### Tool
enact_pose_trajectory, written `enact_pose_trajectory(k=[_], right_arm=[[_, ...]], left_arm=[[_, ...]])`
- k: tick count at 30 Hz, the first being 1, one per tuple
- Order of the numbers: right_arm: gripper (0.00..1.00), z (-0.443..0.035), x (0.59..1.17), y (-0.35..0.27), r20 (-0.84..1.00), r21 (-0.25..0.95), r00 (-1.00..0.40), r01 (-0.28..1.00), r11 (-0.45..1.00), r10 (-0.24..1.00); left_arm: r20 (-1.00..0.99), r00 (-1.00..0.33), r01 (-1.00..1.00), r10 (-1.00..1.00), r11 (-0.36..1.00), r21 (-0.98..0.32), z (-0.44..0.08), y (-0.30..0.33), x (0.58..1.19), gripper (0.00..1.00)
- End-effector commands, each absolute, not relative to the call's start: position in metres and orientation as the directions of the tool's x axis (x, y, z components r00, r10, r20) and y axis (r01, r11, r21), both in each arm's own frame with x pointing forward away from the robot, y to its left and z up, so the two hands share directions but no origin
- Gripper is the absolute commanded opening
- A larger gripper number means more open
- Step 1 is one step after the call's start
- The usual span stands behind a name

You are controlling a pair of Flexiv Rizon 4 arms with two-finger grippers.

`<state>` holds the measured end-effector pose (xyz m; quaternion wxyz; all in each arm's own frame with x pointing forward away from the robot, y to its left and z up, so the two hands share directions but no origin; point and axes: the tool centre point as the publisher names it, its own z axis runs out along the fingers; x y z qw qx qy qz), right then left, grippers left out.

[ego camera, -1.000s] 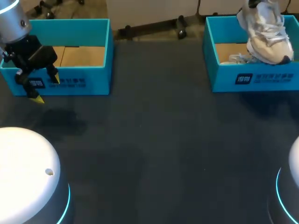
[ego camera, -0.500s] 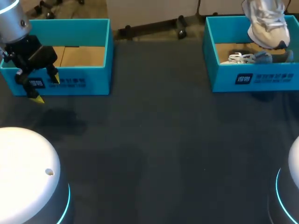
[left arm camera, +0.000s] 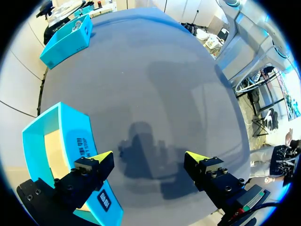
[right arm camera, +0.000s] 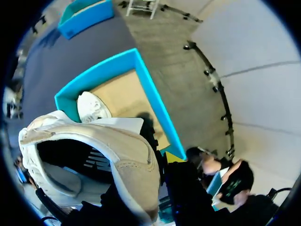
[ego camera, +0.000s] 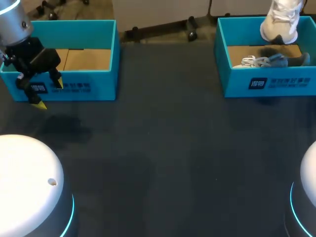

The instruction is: Take the shoe out of the shoebox, open the shoe tongue, remove and reinsert the insole, then place the shoe into the shoebox

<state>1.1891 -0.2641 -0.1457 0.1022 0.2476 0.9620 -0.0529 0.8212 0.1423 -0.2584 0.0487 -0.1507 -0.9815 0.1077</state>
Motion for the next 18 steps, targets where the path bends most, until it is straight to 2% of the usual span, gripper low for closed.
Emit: enact_pose_trajectory(k=[1, 12, 18], right_arm=[[0.0, -0.142, 1.167, -0.265, -0.28, 0.04, -0.56, 0.804, 0.593, 0.779], [0.0, -0.142, 1.167, -0.265, -0.28, 0.04, -0.56, 0.804, 0.593, 0.779], [0.0, -0.149, 1.154, -0.273, -0.305, 0.086, -0.341, 0.92, 0.383, 0.889]], left_arm=[[0.065, -0.949, 0.287, 0.308, 0.931, -0.225, -0.258, 0.143, 0.821, 1.0], [0.065, -0.949, 0.287, 0.308, 0.931, -0.225, -0.258, 0.143, 0.821, 1.0], [0.065, -0.949, 0.287, 0.308, 0.931, -0.225, -0.258, 0.143, 0.821, 1.0]])
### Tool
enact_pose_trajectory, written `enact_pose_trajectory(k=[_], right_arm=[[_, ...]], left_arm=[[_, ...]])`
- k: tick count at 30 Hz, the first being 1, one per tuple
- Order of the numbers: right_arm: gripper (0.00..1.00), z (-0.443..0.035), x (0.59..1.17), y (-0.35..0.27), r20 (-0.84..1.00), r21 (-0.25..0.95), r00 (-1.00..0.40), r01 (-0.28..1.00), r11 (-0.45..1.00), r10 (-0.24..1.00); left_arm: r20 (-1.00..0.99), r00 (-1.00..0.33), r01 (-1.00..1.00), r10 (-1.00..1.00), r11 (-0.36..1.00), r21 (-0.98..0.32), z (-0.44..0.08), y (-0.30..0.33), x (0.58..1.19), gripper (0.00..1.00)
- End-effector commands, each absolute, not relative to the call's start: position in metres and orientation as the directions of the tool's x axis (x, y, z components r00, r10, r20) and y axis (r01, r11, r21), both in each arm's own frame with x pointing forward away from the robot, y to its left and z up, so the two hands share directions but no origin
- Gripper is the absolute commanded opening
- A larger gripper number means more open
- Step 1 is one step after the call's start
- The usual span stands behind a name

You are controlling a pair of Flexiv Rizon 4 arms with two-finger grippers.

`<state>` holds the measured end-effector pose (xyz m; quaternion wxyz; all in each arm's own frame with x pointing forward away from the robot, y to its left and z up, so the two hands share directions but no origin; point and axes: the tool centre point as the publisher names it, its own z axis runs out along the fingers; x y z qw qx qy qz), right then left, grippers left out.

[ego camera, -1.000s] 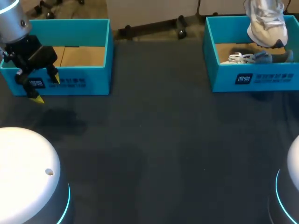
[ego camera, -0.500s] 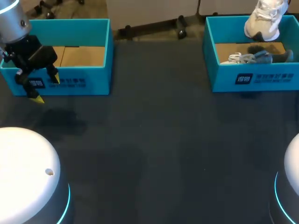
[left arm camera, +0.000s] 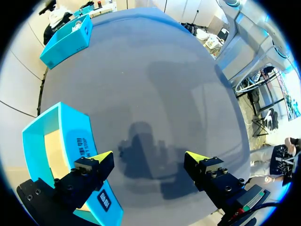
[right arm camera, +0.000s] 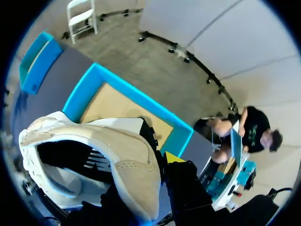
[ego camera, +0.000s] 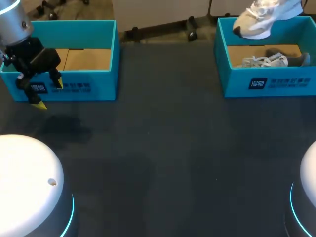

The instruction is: Take the shoe out of the shoebox, open the shoe tongue, remove and reinsert the insole, then place the shoe into the shoebox

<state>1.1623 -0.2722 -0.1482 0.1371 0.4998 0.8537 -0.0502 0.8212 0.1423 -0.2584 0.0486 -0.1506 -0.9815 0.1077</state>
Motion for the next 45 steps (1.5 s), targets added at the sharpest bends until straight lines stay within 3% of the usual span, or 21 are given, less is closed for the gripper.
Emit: enact_pose_trajectory(k=[1, 9, 21, 24, 45], right_arm=[[0.0, -0.151, 1.152, -0.273, -0.32, 0.091, -0.311, 0.93, 0.356, 0.895], [0.0, -0.164, 1.137, -0.278, -0.304, 0.18, -0.14, 0.963, 0.201, 0.942], [0.0, -0.182, 1.129, -0.289, -0.323, 0.191, -0.017, 0.978, 0.082, 0.946], [0.0, -0.187, 1.126, -0.286, -0.377, 0.208, 0.079, 0.978, 0.001, 0.923], [0.0, -0.203, 1.121, -0.293, -0.356, 0.203, 0.118, 0.978, -0.047, 0.927]], left_arm=[[0.065, -0.949, 0.287, 0.308, 0.931, -0.225, -0.258, 0.143, 0.821, 1.0], [0.065, -0.949, 0.287, 0.308, 0.931, -0.225, -0.258, 0.143, 0.821, 1.0], [0.065, -0.949, 0.287, 0.308, 0.931, -0.225, -0.258, 0.143, 0.821, 1.0], [0.065, -0.949, 0.287, 0.308, 0.931, -0.225, -0.258, 0.143, 0.821, 1.0], [0.065, -0.949, 0.287, 0.308, 0.931, -0.225, -0.258, 0.143, 0.821, 1.0]])
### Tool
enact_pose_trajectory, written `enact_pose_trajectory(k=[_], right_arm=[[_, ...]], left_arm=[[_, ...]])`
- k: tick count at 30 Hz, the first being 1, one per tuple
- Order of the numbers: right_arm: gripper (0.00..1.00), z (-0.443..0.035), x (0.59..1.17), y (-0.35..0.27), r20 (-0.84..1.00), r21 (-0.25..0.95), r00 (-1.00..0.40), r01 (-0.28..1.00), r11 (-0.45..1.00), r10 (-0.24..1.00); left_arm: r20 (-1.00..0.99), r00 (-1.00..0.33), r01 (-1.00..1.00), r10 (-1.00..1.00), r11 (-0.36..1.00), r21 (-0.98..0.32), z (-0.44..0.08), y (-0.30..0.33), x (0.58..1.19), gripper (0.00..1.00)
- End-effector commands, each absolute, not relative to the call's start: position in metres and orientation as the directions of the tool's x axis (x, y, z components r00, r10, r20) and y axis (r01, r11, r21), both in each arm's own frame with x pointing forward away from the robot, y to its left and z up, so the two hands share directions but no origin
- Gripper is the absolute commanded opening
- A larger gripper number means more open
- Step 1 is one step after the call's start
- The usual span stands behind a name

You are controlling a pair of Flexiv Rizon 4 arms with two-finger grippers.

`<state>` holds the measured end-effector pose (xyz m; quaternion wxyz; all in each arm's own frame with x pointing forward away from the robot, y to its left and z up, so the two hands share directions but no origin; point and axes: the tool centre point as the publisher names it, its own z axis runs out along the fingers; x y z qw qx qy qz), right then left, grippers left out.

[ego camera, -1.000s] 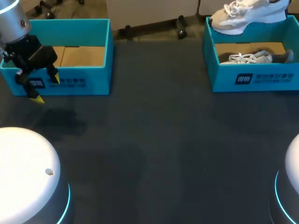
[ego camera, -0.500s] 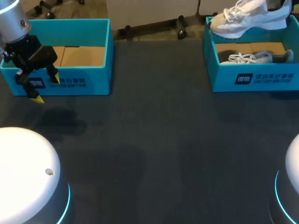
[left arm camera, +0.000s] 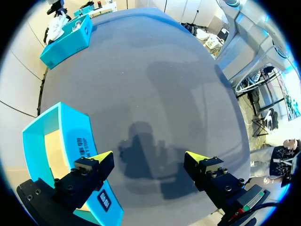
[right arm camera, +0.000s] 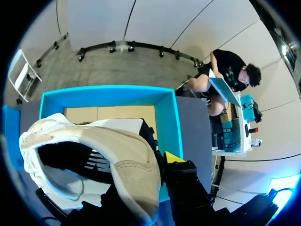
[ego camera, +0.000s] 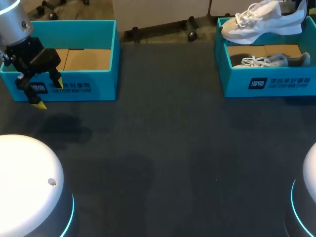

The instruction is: Take the shoe out of the shoebox, open the shoe tongue, remove and reinsert the insole, then place the shoe into the shoebox

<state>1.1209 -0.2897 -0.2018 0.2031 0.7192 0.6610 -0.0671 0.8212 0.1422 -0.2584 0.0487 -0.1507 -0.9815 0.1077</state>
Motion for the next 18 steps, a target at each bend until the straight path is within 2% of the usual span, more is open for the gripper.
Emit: enact_pose_trajectory(k=[1, 18], right_arm=[[0.0, -0.205, 1.12, -0.294, -0.355, 0.201, 0.117, 0.978, -0.047, 0.928], [0.0, -0.235, 1.094, -0.308, -0.367, 0.159, 0.105, 0.986, -0.049, 0.924]], left_arm=[[0.065, -0.949, 0.287, 0.308, 0.931, -0.225, -0.258, 0.143, 0.821, 1.0], [0.065, -0.949, 0.287, 0.308, 0.931, -0.225, -0.258, 0.143, 0.821, 1.0]])
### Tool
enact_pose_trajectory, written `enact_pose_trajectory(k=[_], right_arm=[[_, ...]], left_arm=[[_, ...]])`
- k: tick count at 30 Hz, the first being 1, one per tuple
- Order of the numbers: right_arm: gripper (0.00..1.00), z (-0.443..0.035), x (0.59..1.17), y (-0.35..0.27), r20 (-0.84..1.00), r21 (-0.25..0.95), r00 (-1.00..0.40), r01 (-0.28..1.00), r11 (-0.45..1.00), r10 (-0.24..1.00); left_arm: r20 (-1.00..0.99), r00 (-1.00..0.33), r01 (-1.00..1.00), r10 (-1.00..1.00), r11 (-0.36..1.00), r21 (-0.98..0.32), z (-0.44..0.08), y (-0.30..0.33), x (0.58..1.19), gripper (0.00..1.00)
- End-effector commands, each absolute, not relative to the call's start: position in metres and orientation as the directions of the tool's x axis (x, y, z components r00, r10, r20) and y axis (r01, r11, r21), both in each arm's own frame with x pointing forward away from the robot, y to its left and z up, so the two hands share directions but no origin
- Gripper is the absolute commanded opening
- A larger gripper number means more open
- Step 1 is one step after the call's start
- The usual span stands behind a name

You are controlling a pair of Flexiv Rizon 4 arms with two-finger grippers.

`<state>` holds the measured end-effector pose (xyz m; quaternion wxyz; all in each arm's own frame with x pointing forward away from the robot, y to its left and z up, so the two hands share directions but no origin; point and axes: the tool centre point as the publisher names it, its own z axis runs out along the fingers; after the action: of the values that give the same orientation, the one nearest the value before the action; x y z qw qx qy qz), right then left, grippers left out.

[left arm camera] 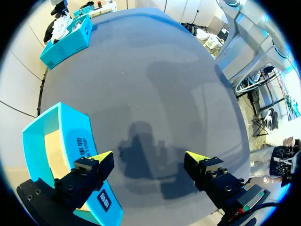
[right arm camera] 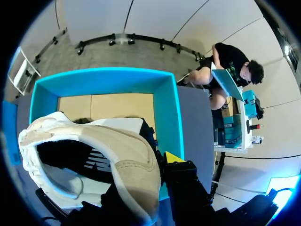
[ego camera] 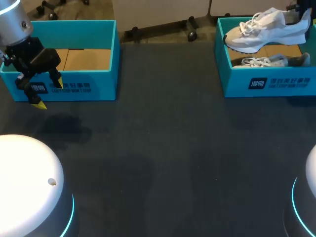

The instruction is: Take the shoe out of the shoebox, open the shoe tongue, remove and reinsert the insole, then place the shoe into the shoebox

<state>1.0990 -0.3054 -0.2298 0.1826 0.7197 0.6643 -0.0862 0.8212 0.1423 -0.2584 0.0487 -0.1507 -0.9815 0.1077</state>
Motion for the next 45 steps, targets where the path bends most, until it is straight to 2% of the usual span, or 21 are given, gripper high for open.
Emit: enact_pose_trajectory(k=[1, 9, 26, 45], right_arm=[[0.0, -0.236, 1.093, -0.309, -0.366, 0.161, 0.107, 0.986, -0.05, 0.924], [0.0, -0.242, 1.09, -0.316, -0.35, 0.153, 0.119, 0.986, -0.069, 0.929], [0.0, -0.219, 1.09, -0.314, -0.371, 0.172, 0.126, 0.983, -0.066, 0.92], [0.0, -0.238, 1.076, -0.327, -0.36, 0.142, 0.111, 0.988, -0.063, 0.926]], left_arm=[[0.065, -0.949, 0.287, 0.308, 0.931, -0.225, -0.258, 0.143, 0.821, 1.0], [0.065, -0.949, 0.287, 0.308, 0.931, -0.225, -0.258, 0.143, 0.821, 1.0], [0.065, -0.949, 0.287, 0.308, 0.931, -0.225, -0.258, 0.143, 0.821, 1.0], [0.065, -0.949, 0.287, 0.308, 0.931, -0.225, -0.258, 0.143, 0.821, 1.0]])
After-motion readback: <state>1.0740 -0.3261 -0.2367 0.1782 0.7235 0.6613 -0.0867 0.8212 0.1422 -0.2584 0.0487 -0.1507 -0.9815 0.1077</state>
